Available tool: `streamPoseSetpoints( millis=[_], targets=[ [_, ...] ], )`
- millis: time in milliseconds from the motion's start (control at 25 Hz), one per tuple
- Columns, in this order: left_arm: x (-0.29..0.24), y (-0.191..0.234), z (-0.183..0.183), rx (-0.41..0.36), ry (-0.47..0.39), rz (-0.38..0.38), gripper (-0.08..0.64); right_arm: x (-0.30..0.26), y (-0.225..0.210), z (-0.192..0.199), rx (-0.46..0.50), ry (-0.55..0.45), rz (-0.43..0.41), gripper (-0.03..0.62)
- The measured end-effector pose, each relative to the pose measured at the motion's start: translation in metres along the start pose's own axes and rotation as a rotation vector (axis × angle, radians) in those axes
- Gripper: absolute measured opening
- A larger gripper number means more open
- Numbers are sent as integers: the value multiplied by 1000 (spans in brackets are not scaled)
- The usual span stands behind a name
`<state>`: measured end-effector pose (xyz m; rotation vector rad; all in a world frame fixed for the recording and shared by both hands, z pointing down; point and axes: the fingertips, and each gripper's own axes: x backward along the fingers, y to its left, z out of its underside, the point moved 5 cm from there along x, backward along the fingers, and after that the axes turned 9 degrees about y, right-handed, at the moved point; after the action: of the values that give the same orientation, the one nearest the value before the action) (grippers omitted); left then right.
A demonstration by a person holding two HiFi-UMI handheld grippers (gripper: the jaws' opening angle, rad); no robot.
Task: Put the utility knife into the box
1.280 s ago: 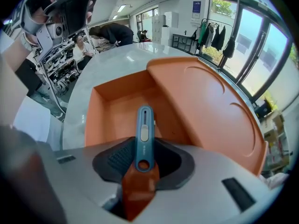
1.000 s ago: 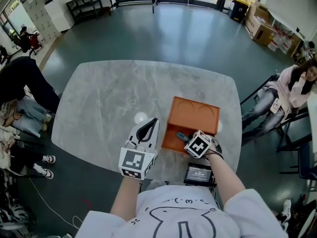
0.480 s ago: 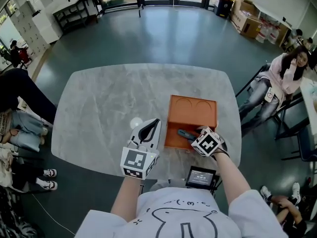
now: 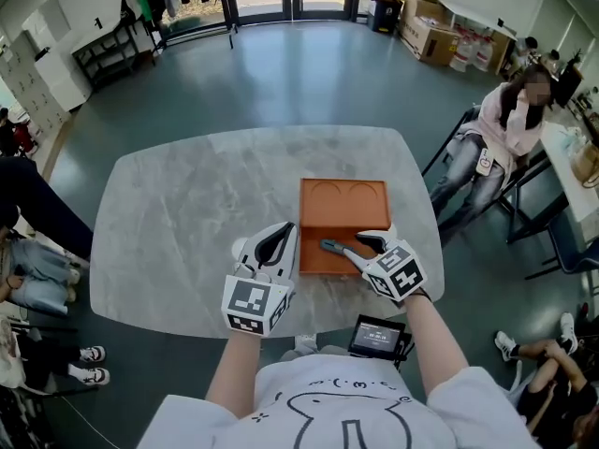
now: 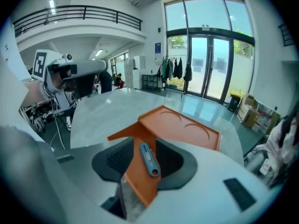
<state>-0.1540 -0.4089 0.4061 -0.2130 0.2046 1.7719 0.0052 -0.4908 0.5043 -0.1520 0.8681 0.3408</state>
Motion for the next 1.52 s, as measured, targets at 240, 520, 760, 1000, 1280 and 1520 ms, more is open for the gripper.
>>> streamPoseSetpoints(
  millis=[240,520,760,1000,1280,1520],
  targets=[
    [7,-17,-1,-7,-7,15,15,39,9,-3,-39,-142,51,33],
    [25,-49,-3,-10,-7,16,15,91,28,-1,-105,-287,46,11],
    [48,-72,-11,-11,-39,-9,15,140,50,-1,-132,-434,87,9],
    [71,-93,-21,-19,-84,-34,15,192,71,-1,-80,-581,187,9],
    [90,-109,-29,-37,-115,-49,15,213,88,-1,-56,-630,196,8],
    [105,-118,-33,-25,-141,-52,15,225,104,2,-7,-648,251,8]
  ],
)
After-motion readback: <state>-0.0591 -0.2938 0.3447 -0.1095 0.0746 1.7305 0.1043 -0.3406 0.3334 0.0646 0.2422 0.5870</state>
